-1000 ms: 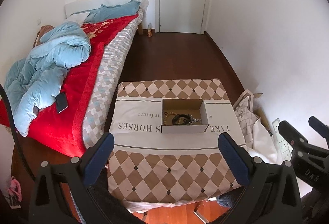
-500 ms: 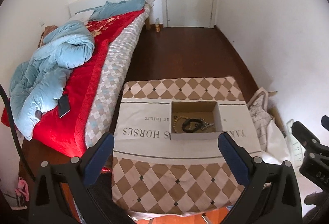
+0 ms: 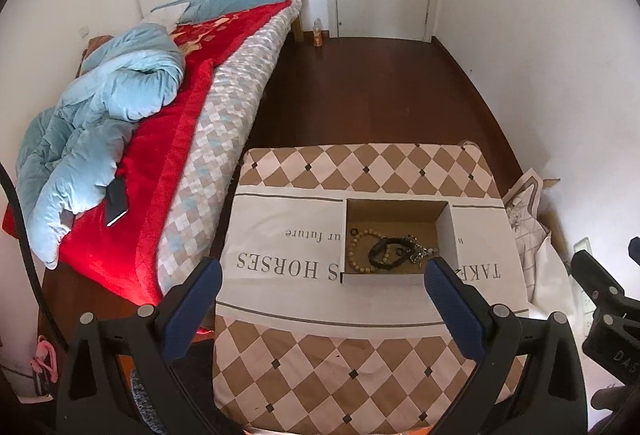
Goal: Organize jewelry
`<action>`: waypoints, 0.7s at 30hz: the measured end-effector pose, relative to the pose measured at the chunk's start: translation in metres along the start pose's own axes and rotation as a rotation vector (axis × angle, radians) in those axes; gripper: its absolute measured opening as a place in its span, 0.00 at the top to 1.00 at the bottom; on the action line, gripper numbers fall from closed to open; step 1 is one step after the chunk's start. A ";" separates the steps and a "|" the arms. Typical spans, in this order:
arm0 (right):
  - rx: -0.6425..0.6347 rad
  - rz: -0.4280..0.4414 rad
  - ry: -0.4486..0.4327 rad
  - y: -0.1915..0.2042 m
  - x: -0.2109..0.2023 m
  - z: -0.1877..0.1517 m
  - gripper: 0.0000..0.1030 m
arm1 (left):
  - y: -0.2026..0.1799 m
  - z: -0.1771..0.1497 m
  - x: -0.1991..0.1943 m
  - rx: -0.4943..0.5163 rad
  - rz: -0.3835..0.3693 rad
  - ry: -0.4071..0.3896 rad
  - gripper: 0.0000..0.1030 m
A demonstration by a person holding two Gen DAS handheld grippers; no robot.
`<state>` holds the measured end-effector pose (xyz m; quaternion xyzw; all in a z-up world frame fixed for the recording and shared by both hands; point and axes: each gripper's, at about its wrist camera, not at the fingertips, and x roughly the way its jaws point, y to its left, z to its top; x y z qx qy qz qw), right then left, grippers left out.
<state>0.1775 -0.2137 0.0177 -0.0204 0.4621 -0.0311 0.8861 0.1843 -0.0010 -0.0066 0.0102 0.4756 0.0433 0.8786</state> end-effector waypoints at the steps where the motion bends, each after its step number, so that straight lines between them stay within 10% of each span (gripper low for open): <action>1: -0.002 -0.002 0.005 0.001 0.004 0.000 0.00 | -0.001 0.000 0.003 0.004 0.001 0.005 0.00; 21: 0.000 0.009 0.015 0.001 0.012 -0.007 0.00 | -0.008 -0.003 0.004 0.017 -0.023 -0.021 0.00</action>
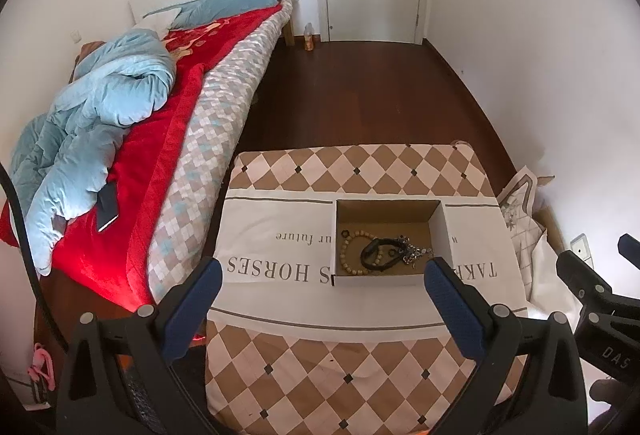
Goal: Organize jewelry
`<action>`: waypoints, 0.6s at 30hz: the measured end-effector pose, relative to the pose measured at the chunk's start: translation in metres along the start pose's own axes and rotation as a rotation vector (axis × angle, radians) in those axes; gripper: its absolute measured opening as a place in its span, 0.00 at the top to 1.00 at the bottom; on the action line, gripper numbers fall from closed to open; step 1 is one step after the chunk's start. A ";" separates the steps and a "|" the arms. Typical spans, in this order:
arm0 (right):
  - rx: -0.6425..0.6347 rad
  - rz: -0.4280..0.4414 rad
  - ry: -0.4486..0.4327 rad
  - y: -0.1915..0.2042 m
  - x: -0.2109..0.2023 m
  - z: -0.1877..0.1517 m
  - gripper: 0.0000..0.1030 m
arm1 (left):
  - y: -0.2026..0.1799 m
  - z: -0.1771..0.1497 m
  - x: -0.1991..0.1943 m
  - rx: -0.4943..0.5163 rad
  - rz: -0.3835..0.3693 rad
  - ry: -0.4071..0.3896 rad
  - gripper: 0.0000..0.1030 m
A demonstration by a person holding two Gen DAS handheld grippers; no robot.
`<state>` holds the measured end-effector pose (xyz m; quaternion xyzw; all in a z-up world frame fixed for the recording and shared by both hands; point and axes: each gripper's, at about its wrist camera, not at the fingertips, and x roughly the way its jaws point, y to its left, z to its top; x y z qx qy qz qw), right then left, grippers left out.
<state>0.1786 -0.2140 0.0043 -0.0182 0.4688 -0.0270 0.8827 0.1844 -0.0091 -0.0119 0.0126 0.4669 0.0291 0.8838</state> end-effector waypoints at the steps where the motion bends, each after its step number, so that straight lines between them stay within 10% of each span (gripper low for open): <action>1: -0.003 0.001 -0.003 0.000 -0.001 0.000 0.00 | 0.001 0.000 -0.001 -0.001 0.002 -0.004 0.00; 18: -0.011 0.015 -0.018 0.003 -0.008 -0.001 0.00 | 0.002 0.002 -0.008 -0.002 0.008 -0.027 0.00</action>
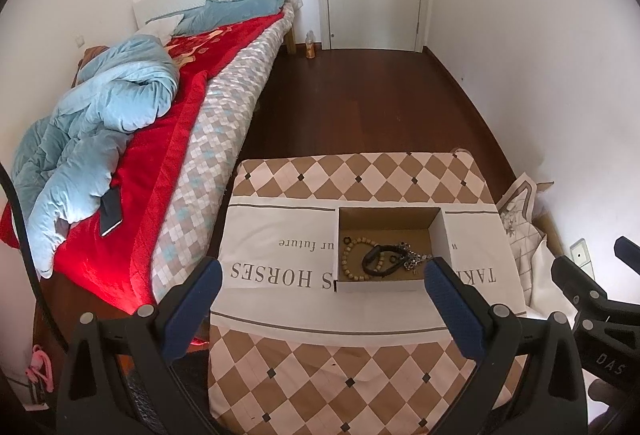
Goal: Organize jewelry
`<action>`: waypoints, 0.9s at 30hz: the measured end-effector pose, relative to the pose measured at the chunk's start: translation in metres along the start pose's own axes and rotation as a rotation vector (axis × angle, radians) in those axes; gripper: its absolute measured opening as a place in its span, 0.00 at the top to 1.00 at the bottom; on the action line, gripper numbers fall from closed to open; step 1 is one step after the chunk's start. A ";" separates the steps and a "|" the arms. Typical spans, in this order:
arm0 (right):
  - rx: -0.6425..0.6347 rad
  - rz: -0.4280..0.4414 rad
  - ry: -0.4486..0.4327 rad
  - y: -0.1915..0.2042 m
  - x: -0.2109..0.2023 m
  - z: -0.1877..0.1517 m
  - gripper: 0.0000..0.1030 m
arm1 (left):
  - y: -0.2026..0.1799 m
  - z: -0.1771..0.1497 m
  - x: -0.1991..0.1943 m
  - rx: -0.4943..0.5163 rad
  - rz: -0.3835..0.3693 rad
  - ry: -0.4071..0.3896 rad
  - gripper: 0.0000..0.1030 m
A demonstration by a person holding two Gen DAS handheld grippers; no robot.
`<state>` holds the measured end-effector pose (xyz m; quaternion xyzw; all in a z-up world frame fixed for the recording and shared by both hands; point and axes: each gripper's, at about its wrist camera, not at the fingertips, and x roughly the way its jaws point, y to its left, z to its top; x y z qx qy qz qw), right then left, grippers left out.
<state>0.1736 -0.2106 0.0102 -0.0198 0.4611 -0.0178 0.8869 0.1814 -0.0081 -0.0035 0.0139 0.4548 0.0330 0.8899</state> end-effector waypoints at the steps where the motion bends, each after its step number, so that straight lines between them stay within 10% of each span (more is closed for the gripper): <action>1: -0.001 0.000 0.001 0.000 0.000 0.000 0.00 | 0.000 0.001 0.000 0.001 0.001 0.000 0.00; 27: 0.010 0.016 -0.019 -0.001 -0.006 0.007 0.00 | 0.004 -0.001 -0.006 0.008 0.009 -0.019 0.00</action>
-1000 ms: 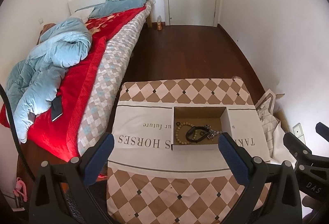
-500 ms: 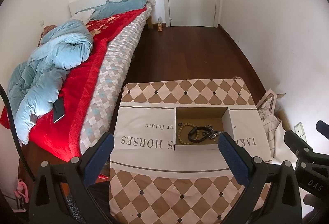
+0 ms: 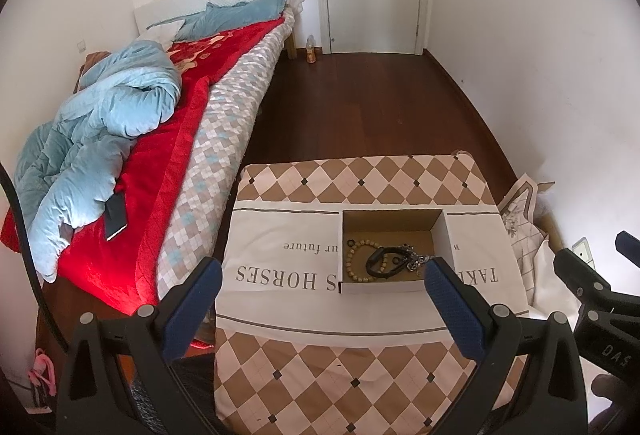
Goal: Organize jewelry
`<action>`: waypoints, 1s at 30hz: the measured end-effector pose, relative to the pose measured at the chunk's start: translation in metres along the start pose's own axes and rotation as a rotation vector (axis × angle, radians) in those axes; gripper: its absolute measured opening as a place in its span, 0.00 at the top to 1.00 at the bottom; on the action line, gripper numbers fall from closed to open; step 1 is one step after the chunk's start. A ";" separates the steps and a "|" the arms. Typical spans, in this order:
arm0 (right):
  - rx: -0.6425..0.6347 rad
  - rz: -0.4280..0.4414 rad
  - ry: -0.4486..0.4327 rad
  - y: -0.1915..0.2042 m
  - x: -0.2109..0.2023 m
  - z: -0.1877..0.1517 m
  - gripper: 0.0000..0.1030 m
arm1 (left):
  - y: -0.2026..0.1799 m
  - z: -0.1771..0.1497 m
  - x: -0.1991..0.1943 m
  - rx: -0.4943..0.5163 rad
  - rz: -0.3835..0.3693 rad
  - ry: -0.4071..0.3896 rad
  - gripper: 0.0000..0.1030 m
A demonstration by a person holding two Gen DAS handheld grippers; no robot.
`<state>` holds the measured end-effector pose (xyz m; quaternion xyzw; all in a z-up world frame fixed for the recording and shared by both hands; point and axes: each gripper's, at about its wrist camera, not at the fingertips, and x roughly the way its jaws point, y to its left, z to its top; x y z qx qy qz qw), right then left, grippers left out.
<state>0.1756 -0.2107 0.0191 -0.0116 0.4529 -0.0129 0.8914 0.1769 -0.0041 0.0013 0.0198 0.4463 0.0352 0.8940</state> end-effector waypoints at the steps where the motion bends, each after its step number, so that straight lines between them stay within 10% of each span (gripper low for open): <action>1: 0.002 0.000 -0.002 0.000 -0.001 0.001 0.00 | 0.000 0.001 -0.001 0.001 0.003 -0.004 0.00; 30: 0.010 0.006 -0.019 0.003 -0.009 0.000 0.00 | 0.003 0.001 -0.009 0.006 0.007 -0.028 0.00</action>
